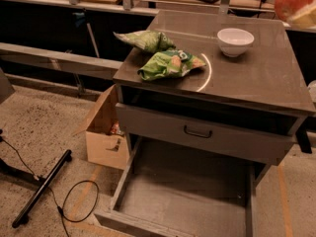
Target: Place apple into middle drawer
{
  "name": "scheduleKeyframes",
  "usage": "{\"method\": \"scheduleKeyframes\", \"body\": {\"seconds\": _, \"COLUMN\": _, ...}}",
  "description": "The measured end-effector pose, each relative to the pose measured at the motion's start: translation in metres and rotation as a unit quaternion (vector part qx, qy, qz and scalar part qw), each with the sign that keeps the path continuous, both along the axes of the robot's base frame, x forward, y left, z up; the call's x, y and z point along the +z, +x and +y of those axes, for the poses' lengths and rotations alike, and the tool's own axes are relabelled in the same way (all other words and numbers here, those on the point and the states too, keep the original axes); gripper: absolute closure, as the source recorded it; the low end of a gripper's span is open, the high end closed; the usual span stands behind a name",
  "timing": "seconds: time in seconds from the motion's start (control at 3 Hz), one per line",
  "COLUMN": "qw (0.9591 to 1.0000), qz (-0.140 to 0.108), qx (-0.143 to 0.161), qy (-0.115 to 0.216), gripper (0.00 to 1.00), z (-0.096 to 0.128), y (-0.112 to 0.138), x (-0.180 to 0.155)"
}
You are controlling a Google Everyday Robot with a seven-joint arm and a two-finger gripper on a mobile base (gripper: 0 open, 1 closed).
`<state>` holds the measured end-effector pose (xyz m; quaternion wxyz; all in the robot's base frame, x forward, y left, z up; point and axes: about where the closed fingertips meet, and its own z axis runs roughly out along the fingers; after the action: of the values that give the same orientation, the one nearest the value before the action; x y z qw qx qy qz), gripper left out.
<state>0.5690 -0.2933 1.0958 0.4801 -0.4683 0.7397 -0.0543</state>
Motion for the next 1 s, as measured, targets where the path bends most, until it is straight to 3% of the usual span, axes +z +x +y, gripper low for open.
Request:
{"method": "scheduleKeyframes", "body": {"seconds": 0.33, "qw": 0.9988, "qz": 0.025, "qx": -0.001, "qy": -0.043, "gripper": 1.00, "z": 0.010, "y": -0.013, "x": -0.052}}
{"method": "scheduleKeyframes", "body": {"seconds": 0.67, "qw": 0.9931, "qz": 0.092, "qx": 0.012, "qy": -0.073, "gripper": 1.00, "z": 0.031, "y": -0.014, "x": -0.140}}
{"method": "scheduleKeyframes", "body": {"seconds": 1.0, "qw": 0.9844, "qz": 0.132, "qx": 0.026, "qy": -0.113, "gripper": 1.00, "z": 0.047, "y": -0.014, "x": -0.214}}
